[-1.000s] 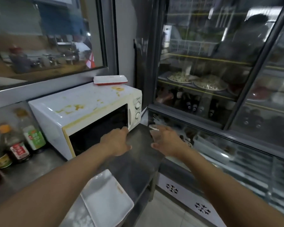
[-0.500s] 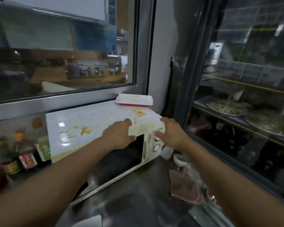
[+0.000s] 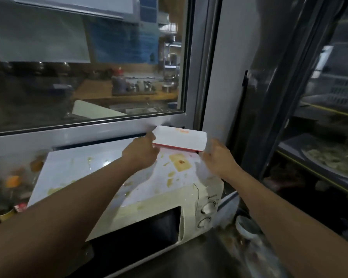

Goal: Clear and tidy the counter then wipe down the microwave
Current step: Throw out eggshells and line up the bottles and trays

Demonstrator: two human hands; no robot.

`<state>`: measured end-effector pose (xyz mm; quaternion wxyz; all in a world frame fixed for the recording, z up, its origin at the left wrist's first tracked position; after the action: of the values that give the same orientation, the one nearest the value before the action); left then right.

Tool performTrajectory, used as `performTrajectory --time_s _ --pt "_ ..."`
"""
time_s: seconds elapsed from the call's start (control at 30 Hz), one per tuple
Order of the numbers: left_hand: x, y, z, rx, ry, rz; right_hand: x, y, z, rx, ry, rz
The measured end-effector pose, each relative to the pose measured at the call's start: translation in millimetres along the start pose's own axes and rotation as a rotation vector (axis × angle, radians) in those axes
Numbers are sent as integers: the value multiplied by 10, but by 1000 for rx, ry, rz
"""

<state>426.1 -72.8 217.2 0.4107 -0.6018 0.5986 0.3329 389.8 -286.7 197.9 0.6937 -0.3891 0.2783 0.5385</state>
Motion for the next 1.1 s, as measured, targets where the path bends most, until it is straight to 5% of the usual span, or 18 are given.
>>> performTrajectory --time_s 0.5,1.1 --pt "477 -1395 335 -140 5 -59 463 -946 -449 239 -100 -58" --pt "57 -1145 269 -107 57 -122 255 -803 -172 140 -138 -248"
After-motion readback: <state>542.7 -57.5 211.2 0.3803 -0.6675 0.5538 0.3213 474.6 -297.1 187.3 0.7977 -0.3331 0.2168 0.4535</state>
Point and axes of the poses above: each hand's wrist, its own y-axis away from the middle knuckle, its own x-axis out of the palm, z = x × y, the point moved 3 cm from there along -y, towards the middle knuckle, and after that the axes turned 9 degrees about -x, right-handed, at the moved point
